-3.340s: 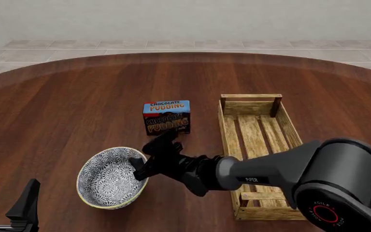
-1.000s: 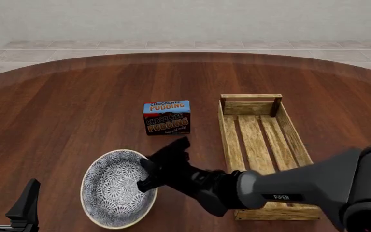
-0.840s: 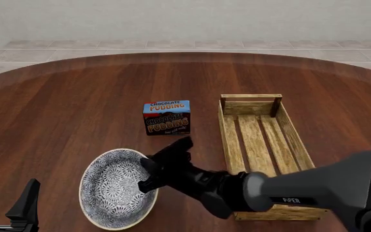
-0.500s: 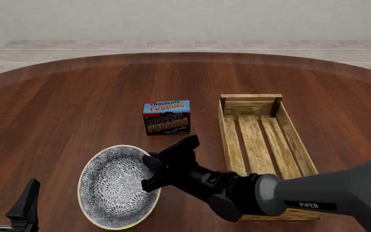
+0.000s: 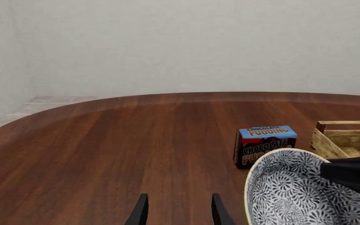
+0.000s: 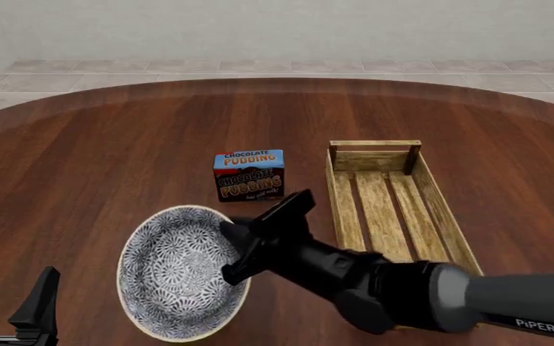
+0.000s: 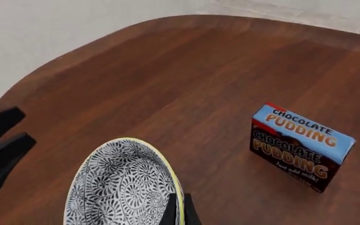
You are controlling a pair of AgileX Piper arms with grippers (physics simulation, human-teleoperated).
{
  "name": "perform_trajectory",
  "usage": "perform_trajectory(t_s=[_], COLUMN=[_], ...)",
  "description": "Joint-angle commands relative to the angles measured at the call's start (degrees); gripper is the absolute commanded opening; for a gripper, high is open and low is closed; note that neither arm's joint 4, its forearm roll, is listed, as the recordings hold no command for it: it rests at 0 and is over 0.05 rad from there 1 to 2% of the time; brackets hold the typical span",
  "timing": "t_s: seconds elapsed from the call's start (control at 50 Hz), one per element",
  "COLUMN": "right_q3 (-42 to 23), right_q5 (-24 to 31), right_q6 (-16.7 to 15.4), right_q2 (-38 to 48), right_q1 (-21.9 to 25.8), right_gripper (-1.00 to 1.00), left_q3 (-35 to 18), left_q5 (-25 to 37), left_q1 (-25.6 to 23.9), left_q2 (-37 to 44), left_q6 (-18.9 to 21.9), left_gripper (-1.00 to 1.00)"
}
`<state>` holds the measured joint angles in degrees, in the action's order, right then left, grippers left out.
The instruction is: Pick up the bowl on the left and put it in the tray.
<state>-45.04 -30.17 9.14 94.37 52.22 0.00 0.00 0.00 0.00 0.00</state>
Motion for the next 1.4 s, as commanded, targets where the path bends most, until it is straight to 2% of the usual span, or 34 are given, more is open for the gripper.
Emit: perform_trajectory(t_s=[0.02,0.6,0.88,1.4], right_q3=[0.7,1.7,1.9,2.0], right_q5=[1.3,3.2,4.3,5.9], right_q6=[-1.6,-1.9,-3.1,-2.6], right_q2=[-3.6,-9.6,-12.0,-15.8], right_q1=[0.0,1.0,1.1,0.6], right_gripper=[-1.0,-1.0,-1.0,-1.0], left_q3=[0.0,0.0,0.0,0.0], left_q5=[0.0,0.0,0.0,0.0], left_q1=[0.0,0.0,0.0,0.0], left_q2=[0.0,0.0,0.0,0.0], left_q6=[0.0,0.0,0.0,0.0], left_gripper=[1.0,1.0,1.0,1.0])
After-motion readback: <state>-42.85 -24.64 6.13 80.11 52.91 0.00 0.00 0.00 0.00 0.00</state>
